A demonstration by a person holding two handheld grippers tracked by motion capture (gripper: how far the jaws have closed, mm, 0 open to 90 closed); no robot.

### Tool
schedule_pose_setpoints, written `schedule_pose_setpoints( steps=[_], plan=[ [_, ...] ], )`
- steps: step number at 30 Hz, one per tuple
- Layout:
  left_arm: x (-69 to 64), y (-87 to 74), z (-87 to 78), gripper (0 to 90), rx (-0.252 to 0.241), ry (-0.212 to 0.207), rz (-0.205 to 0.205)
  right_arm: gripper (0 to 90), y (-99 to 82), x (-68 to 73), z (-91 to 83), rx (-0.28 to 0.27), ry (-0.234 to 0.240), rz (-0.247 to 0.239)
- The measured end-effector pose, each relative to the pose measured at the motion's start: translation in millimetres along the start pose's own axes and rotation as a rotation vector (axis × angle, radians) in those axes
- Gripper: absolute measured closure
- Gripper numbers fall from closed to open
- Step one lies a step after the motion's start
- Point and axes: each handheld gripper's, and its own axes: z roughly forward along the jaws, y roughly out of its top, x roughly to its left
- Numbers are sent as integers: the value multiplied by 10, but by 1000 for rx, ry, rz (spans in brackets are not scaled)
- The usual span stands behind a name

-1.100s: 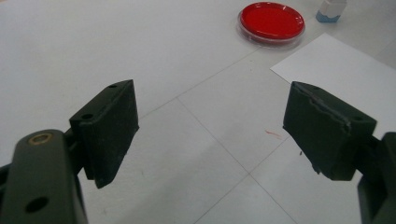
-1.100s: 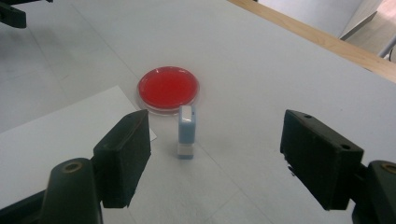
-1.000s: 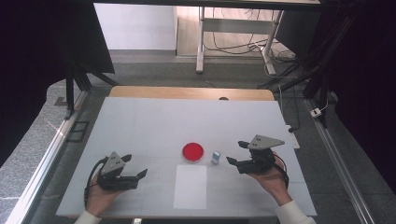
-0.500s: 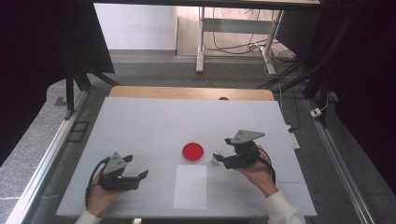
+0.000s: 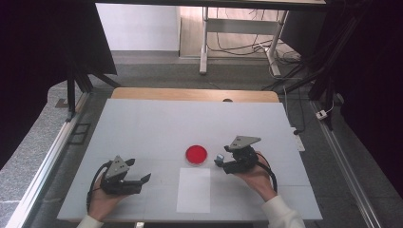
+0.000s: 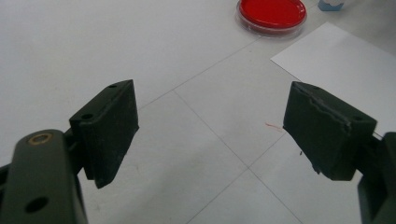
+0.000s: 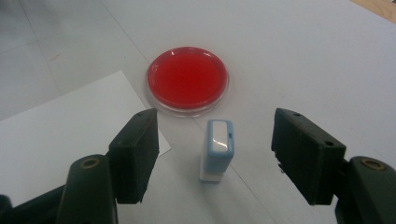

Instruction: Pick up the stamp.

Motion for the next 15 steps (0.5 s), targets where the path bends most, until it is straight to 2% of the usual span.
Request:
schedule_pose_setpoints(
  steps=[15],
  plan=[
    [13,-13,-4,180,2,0,-3,441,-65,11,113,32,-40,-6]
  ],
)
